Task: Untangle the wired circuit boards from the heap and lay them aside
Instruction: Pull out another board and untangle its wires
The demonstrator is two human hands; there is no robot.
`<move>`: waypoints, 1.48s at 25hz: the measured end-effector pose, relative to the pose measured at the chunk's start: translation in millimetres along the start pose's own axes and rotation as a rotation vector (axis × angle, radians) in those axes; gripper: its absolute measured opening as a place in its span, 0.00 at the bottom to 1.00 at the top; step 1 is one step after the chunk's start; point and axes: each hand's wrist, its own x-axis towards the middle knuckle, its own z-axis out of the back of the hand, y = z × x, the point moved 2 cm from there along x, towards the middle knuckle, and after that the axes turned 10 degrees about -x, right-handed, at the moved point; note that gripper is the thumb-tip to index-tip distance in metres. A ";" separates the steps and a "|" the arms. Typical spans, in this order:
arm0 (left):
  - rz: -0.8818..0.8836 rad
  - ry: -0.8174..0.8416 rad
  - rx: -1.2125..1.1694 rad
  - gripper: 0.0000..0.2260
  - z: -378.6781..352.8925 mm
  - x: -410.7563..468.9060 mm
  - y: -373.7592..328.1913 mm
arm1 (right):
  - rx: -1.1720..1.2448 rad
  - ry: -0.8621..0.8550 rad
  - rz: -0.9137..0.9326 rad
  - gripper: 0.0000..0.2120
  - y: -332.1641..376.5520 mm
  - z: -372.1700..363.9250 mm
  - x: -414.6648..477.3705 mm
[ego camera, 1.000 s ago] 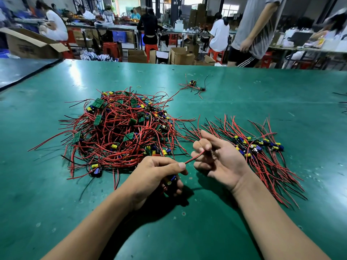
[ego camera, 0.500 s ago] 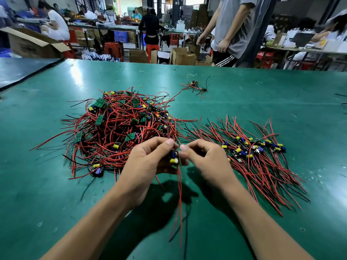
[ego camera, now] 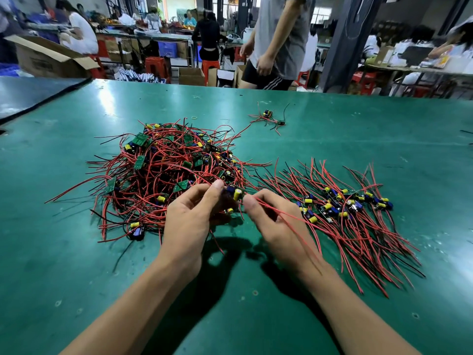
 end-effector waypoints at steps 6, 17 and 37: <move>0.162 0.209 -0.125 0.08 -2.3 0.3 -0.2 | 0.940 0.086 -0.476 0.13 3.5 8.4 12.7; 0.601 0.524 -0.070 0.16 -2.7 -8.3 10.2 | 0.839 0.497 -0.673 0.16 0.6 6.9 1.8; 0.445 0.368 0.117 0.06 4.7 -1.2 26.5 | 0.552 0.304 -0.537 0.12 -15.8 1.5 2.3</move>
